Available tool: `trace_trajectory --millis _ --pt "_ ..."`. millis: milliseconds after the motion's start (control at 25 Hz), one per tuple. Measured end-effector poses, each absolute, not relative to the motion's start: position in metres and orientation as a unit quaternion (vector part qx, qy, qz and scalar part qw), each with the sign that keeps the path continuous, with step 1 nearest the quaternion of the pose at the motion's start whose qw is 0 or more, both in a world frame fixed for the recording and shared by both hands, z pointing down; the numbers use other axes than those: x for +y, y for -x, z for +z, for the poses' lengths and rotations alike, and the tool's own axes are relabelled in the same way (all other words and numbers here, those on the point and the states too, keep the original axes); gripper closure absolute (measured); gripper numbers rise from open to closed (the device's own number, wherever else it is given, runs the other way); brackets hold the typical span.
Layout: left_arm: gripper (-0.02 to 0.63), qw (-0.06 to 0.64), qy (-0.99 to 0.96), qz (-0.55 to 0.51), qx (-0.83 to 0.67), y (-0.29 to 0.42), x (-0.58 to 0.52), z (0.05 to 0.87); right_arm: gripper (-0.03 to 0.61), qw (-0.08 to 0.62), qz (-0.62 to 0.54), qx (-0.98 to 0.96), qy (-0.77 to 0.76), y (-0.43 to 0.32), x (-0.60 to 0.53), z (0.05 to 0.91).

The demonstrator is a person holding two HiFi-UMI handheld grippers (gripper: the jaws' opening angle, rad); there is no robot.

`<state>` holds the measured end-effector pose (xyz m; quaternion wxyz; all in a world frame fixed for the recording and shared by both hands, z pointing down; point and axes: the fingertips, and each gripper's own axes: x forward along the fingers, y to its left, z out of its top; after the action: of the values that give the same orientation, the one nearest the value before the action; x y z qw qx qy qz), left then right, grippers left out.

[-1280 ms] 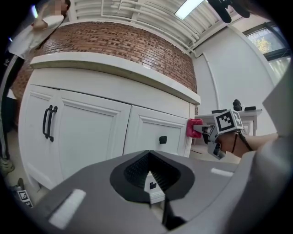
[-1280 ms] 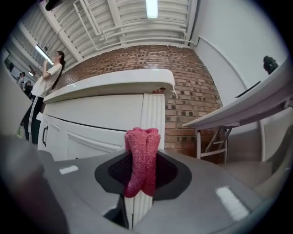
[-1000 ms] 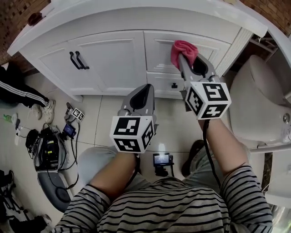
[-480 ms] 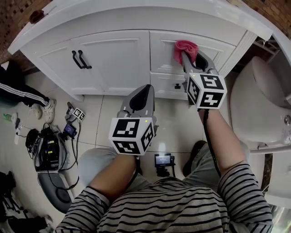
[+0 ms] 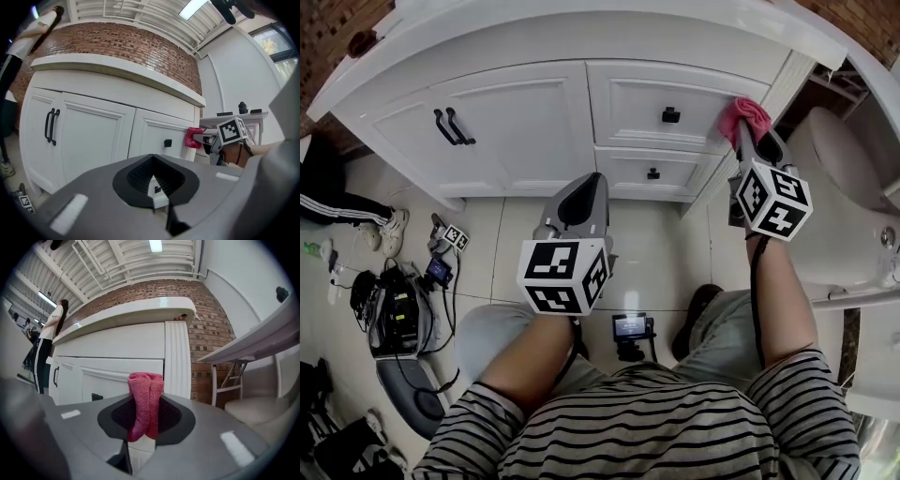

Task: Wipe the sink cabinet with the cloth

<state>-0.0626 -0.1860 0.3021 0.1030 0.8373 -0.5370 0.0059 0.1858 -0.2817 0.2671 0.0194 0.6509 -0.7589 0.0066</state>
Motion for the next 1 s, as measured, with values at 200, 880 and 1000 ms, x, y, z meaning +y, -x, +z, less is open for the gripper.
trace_trajectory --millis 200,880,1000 --pt "0.614 0.104 -0.839 0.001 -0.535 0.061 -0.184 0.3 0.483 -0.011 0.017 -0.824 -0.567 -0.095 -0.262 0.26" --pt "0.614 0.113 -0.838 -0.01 -0.534 0.073 -0.181 0.297 0.486 0.108 -0.024 -0.819 -0.563 -0.014 -0.3 0.315" --pt "0.614 0.108 -0.838 -0.007 -0.535 0.071 -0.183 0.297 0.491 0.107 -0.029 -0.814 -0.57 -0.03 -0.295 0.311"
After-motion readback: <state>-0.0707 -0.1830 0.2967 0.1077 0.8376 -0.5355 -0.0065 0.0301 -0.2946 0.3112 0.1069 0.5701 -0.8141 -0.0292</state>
